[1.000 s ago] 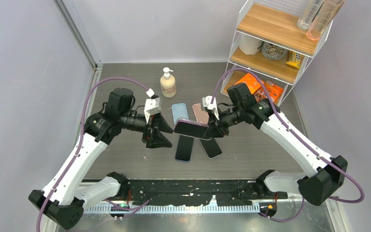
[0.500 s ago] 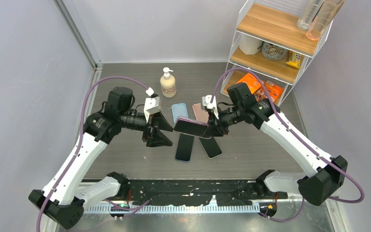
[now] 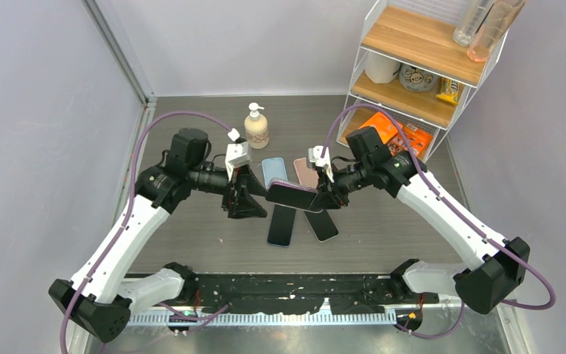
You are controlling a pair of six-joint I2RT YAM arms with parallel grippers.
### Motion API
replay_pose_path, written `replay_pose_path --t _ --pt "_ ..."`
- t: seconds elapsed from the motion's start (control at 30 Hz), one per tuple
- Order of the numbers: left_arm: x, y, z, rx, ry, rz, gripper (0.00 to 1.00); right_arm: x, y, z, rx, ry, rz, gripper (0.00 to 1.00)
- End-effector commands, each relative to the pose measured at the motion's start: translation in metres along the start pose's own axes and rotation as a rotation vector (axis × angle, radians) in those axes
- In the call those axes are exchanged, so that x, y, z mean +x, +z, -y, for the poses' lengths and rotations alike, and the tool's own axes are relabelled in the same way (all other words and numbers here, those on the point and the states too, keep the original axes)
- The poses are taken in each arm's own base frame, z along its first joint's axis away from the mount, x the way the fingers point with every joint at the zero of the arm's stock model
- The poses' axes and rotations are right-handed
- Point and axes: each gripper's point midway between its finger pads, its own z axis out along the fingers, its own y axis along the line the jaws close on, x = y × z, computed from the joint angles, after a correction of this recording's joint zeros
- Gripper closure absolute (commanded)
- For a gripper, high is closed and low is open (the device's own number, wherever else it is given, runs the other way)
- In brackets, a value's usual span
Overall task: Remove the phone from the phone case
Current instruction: Remove the phone case from the phone.
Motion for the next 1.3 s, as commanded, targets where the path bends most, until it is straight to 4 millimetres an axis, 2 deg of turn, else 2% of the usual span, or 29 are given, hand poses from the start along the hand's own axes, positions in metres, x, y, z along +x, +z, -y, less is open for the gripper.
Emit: replay_pose_path --t 0.0,0.63,1.0,1.27 --pt "-0.016 -0.001 -0.002 -0.013 0.053 0.031 0.34 -0.021 -0.002 -0.003 -0.017 -0.061 0.075 0.95" --pt "-0.013 0.004 -0.014 -0.028 0.033 0.012 0.34 -0.023 -0.003 -0.007 -0.036 -0.063 0.085 0.95" --pt "-0.022 0.013 -0.045 -0.112 0.048 0.036 0.34 -0.026 -0.003 -0.022 -0.099 -0.073 0.124 0.95" --pt "-0.022 0.024 -0.059 -0.147 0.087 0.032 0.34 -0.028 -0.004 -0.030 -0.142 -0.078 0.146 0.95"
